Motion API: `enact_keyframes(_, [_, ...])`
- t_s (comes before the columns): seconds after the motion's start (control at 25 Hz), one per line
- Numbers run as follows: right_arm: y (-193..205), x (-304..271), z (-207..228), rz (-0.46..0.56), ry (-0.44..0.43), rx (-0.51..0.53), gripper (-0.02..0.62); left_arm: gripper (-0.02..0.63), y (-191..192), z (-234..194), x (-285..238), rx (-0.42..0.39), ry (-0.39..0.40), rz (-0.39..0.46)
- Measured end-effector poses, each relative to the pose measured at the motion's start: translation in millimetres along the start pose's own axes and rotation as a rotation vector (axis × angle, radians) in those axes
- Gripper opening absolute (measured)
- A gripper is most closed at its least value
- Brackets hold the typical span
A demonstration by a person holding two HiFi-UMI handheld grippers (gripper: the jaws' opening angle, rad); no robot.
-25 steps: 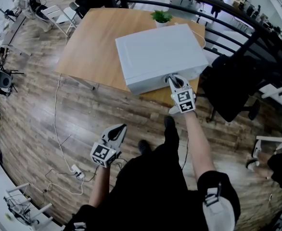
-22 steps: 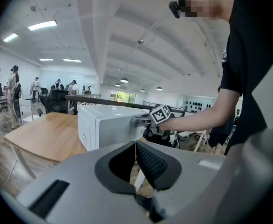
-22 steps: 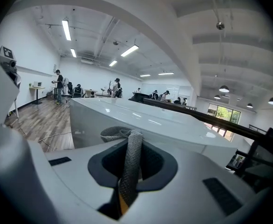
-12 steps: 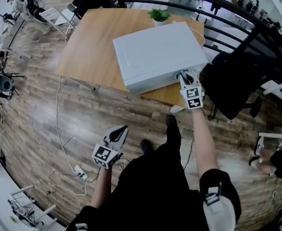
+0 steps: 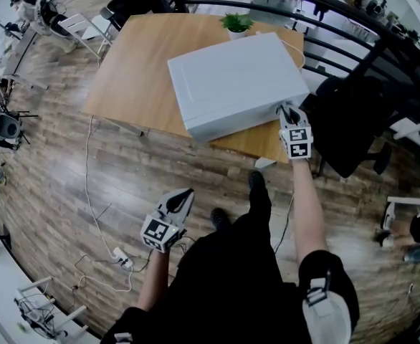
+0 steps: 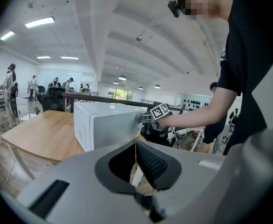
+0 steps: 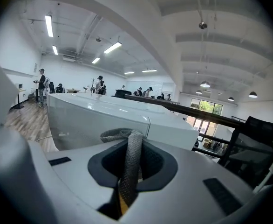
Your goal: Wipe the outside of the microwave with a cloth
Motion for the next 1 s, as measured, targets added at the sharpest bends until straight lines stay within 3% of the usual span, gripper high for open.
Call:
enact_keyframes(0.48, [33, -19, -16, -0.072, -0.035, 0.018, 0.034, 0.006, -4, -1, -3, -0.034, -0.003, 0.015])
enact_keyframes(1.0, [36, -24, -62, -0.058, -0.131, 0.03, 0.034, 0.006, 5, 4, 0, 0.006, -0.015, -0.013])
Point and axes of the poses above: the fingertips, and each gripper's own axes: x backward along the fingers, z to its right, y out of its underside, the point moved 6 cm from there along x, backward along the fingers, and after that the axes turned 8 degrees about -x, right-handed, at the moved point
